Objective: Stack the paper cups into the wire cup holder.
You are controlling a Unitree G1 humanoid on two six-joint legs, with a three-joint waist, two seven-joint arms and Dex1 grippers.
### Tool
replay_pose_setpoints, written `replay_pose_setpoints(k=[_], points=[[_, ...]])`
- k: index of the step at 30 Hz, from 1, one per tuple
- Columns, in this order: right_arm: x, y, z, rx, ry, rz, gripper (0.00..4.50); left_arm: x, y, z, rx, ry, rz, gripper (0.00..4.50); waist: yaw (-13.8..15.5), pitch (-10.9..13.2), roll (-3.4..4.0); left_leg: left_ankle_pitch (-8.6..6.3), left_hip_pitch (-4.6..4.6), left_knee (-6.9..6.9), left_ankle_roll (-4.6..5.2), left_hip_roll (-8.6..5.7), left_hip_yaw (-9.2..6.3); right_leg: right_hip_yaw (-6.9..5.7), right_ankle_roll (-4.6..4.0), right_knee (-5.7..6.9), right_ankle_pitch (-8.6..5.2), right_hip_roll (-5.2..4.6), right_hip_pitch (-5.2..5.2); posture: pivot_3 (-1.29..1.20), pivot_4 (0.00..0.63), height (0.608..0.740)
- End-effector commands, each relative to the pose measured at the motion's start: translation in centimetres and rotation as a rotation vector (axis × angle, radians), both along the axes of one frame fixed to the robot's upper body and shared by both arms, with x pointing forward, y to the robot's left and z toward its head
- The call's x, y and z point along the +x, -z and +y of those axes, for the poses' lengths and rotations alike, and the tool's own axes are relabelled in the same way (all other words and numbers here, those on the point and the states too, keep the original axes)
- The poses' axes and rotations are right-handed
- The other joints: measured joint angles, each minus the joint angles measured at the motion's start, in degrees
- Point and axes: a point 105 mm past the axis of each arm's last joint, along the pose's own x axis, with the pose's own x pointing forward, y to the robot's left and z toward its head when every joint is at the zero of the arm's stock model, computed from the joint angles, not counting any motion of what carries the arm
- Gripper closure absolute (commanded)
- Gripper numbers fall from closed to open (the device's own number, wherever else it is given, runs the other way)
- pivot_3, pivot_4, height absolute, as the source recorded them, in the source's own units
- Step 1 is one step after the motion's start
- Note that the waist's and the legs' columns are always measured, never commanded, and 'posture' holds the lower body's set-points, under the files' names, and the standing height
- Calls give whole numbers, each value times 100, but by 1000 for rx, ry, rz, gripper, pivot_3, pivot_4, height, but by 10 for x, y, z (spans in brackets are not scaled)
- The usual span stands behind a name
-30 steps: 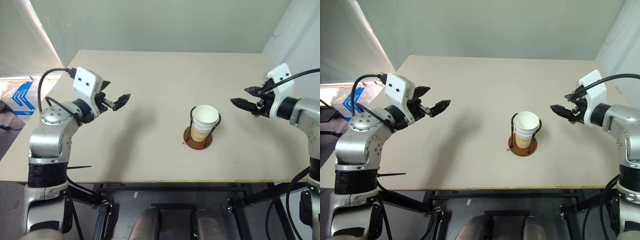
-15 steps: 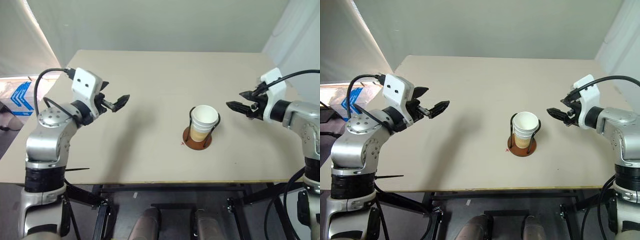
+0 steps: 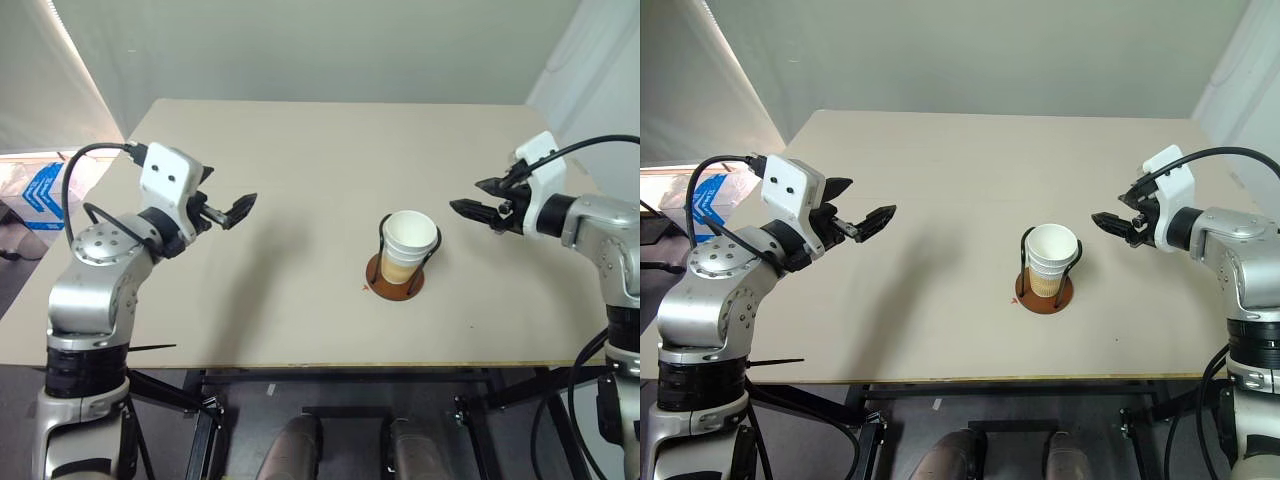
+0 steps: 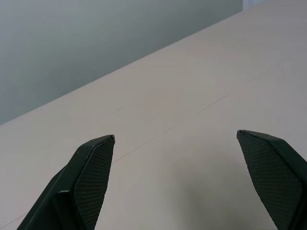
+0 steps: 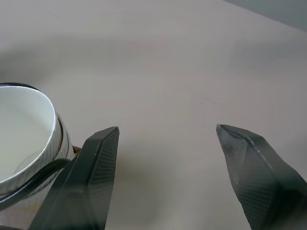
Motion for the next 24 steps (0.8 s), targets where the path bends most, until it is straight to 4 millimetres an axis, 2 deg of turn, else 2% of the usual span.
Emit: replay_pose_setpoints(k=[1,13,24], points=[[-2,-15,1,-19,-21,-52,1090,-3,-16,3,14,-10,-60,33,0,0,0,0,0,0,0,0,0,0,0,1,0,0,0,0,150,740],[-2,-20,-1,-27,-15,-66,1090,-1,-17,2,9,-1,-62,33,0,0,0,-1,-1,1,-9,0,0,0,-3,4,2,0,0,0,150,740],[-8,-19,-5,-30,-4,-64,1090,3,-14,-8,10,36,-53,33,3,0,0,-2,-2,1,-9,-1,0,0,-4,2,3,-1,-1,0,150,740]])
